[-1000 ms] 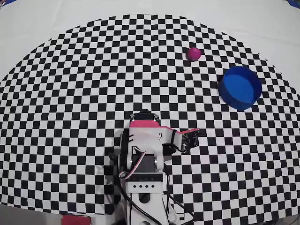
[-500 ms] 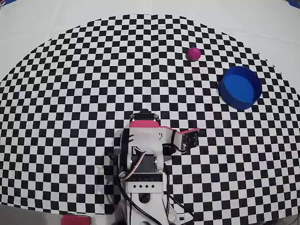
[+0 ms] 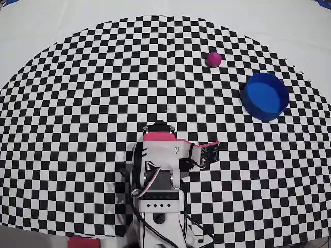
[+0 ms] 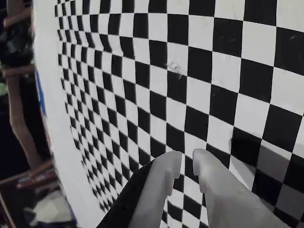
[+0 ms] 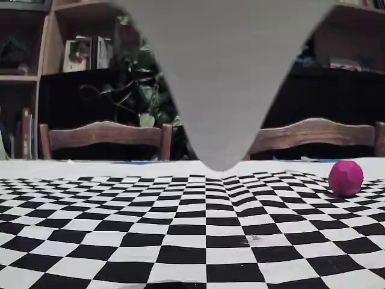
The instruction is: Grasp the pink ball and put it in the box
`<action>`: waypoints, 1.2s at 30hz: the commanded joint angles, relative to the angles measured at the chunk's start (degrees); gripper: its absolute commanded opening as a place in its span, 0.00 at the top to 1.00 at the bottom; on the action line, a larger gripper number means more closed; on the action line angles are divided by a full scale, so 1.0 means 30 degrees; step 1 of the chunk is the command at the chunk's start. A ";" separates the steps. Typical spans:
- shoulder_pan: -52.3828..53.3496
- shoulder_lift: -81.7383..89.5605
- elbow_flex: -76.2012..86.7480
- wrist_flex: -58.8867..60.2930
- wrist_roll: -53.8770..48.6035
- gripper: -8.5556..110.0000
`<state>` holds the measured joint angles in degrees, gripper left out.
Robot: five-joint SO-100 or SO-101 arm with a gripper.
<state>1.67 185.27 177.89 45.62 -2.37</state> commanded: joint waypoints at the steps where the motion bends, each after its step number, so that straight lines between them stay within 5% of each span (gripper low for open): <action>1: 0.0029 0.0352 0.0146 0.0059 -0.0029 0.93; 36: -0.0557 0.0352 0.0146 0.0117 -0.0059 0.93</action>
<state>0.44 185.27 177.89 45.62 -2.20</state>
